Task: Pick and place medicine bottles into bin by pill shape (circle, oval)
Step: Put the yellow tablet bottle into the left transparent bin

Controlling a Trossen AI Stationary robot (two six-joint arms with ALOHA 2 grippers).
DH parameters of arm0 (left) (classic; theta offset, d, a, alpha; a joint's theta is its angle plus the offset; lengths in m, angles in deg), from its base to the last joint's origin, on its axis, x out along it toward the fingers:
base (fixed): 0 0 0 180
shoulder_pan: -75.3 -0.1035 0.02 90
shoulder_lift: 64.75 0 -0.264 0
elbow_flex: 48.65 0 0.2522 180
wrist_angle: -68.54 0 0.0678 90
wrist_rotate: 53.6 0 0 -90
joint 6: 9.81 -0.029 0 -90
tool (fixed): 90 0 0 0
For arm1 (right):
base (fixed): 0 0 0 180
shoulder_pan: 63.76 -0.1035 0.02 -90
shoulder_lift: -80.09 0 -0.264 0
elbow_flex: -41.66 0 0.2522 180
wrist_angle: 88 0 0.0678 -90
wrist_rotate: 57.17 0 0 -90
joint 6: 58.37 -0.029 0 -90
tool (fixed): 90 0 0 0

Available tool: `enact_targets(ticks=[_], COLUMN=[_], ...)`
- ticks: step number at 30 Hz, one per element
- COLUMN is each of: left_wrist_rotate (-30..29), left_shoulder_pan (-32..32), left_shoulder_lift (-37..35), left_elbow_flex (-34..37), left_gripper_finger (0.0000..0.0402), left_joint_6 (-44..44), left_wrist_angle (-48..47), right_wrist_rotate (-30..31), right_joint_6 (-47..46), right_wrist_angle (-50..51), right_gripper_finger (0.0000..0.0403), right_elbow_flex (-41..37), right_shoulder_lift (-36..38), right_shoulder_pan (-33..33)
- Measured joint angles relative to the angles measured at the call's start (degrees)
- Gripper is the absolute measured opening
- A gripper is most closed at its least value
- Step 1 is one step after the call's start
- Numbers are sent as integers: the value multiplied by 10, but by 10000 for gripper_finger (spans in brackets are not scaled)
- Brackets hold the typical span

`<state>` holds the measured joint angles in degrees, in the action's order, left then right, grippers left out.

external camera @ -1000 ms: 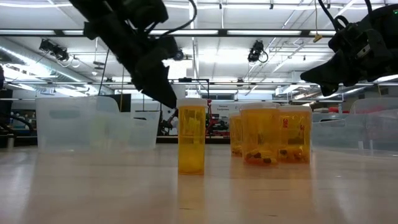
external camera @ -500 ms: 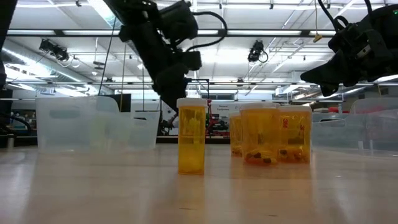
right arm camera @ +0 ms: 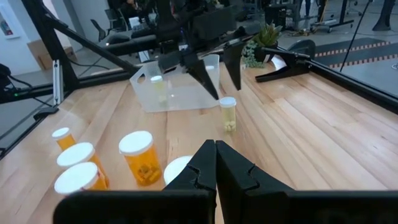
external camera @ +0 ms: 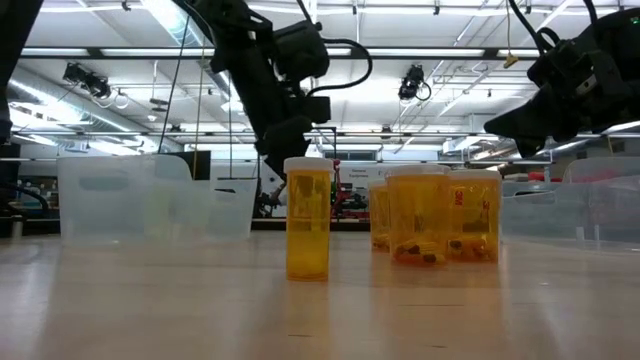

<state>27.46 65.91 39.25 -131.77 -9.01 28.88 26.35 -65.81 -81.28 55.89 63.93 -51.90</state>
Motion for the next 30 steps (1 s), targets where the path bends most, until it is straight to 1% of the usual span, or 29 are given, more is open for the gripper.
enact_targets(ticks=[9,13,17,23,30], left_wrist_rotate=[13,13,13,13,13], left_shoulder_pan=[-1,-1,0,-1,0], left_shoulder_lift=[38,48,48,48,48], left_elbow_flex=[0,0,0,0,0], left_gripper_finger=[213,206,197,182,153], left_joint_6=[0,0,-1,-1,-1], left_wrist_angle=[18,53,76,81,85], right_wrist_rotate=[0,0,0,0,0], right_joint_6=[0,0,0,0,0], right_wrist_angle=[2,2,2,2,2], right_gripper_finger=[10,10,10,10,10], right_elbow_flex=[0,0,0,0,0], right_shoulder_lift=[0,0,0,0,0], right_shoulder_pan=[0,0,0,0,0])
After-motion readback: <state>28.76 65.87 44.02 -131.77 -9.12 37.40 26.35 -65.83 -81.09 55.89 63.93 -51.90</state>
